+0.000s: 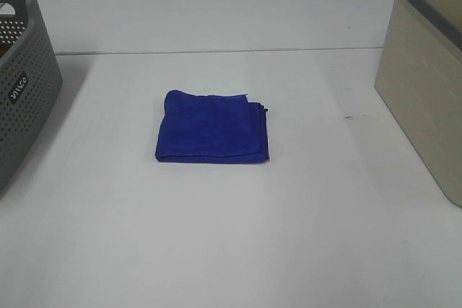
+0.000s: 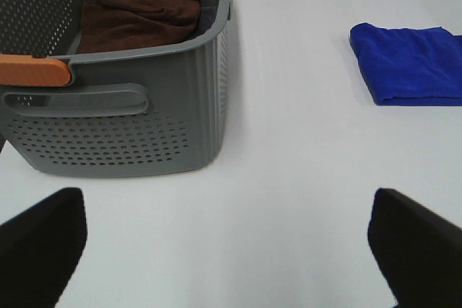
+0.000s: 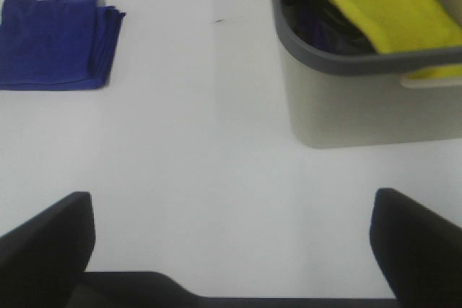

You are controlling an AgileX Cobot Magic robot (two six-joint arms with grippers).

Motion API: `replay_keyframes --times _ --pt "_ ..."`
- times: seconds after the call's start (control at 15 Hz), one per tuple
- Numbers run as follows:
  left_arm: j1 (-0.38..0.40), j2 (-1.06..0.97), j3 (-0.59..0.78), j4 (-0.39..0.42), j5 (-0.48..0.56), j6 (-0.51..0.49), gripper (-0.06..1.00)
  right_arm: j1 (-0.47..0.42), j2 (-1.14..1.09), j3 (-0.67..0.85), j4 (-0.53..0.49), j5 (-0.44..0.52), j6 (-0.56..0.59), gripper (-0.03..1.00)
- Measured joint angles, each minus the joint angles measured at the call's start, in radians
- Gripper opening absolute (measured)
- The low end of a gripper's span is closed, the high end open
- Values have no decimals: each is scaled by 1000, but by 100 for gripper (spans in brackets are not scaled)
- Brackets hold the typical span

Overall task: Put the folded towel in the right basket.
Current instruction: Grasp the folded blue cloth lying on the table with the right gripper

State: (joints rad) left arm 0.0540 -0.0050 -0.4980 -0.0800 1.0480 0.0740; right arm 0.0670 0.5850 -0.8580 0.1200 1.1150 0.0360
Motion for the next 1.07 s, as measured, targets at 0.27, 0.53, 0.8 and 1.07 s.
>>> replay_keyframes --times 0.27,0.53,0.8,1.07 --pt "0 0 0 0 0 0 99 0 527 -375 189 14 -60 98" --pt "0 0 0 0 0 0 99 84 886 -455 400 -133 -139 98" --pt "0 0 0 0 0 0 99 241 1231 -515 576 -271 -213 98" --pt "0 0 0 0 0 0 99 242 1588 -707 597 -291 -236 98"
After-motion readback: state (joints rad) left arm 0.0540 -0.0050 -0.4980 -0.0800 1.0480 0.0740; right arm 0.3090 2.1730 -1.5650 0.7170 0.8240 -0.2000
